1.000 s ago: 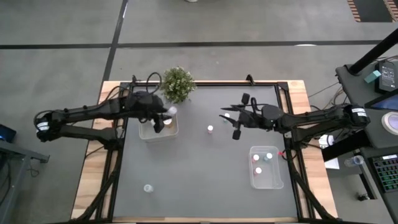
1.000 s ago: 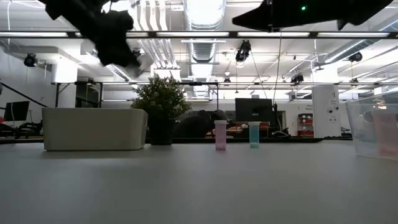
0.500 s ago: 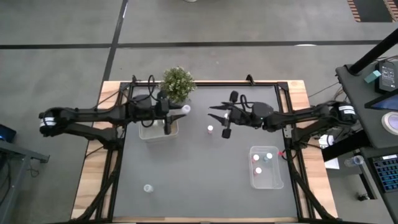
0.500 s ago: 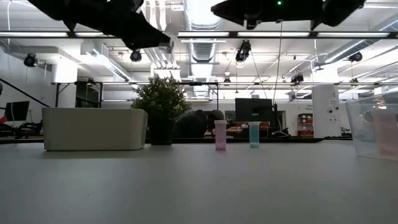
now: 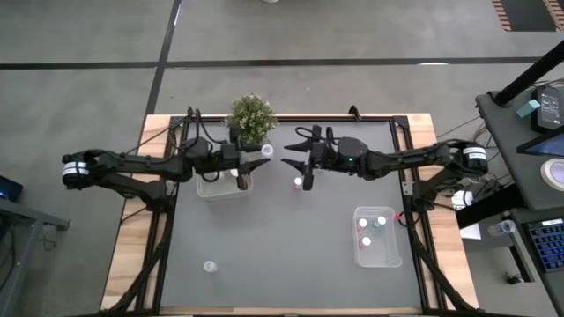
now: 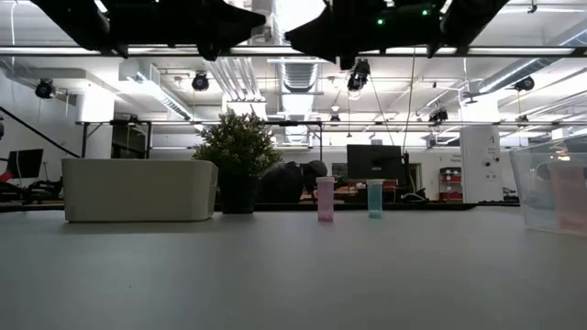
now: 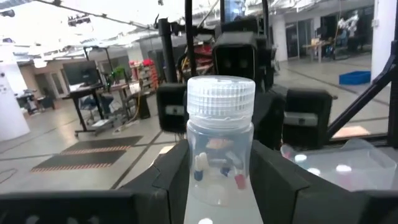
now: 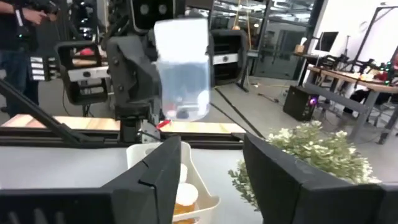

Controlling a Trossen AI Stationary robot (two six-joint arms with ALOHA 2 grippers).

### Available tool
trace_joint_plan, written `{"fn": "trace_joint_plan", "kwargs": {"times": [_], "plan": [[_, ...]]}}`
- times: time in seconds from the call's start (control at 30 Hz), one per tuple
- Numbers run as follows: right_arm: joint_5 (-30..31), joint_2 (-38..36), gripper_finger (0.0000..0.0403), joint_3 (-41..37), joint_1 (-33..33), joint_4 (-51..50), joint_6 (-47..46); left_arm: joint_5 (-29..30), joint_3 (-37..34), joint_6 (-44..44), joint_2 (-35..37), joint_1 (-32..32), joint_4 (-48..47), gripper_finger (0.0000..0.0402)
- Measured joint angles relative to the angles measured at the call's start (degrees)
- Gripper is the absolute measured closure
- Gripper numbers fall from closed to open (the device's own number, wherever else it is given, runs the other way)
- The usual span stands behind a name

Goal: Pick and place medicine bottles into bin by pill shape (circle, oval)
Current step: Put the top transparent pill bottle into the gray bin

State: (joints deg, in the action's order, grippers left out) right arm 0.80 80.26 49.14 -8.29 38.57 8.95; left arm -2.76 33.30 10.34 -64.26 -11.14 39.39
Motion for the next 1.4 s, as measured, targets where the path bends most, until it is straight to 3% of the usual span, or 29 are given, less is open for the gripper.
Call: {"fn": "trace_joint_plan", "kwargs": {"times": [0.23,0.57,0.93,1.4], "plan": [[-0.52,4.67,0.0199,4.66,0.00,-1.05,1.87,-0.03,0.15,-1.06,-5.67,0.29,7.07,0.0278],[-1.29,5.78,0.0194,7.26,0.04,-5.27,4.61,-0.29,0.28,-1.06,-7.61,0.38,8.19,0.0278],[-1.46,5.78,0.0269,7.22,0.04,-5.47,5.57,-0.16,0.15,-1.76,-7.70,0.38,8.23,0.0275],[-1.03,5.01,0.0257,7.22,0.04,-8.54,5.36,-0.38,0.02,-3.86,-6.90,0.38,4.08,0.0175]]}}
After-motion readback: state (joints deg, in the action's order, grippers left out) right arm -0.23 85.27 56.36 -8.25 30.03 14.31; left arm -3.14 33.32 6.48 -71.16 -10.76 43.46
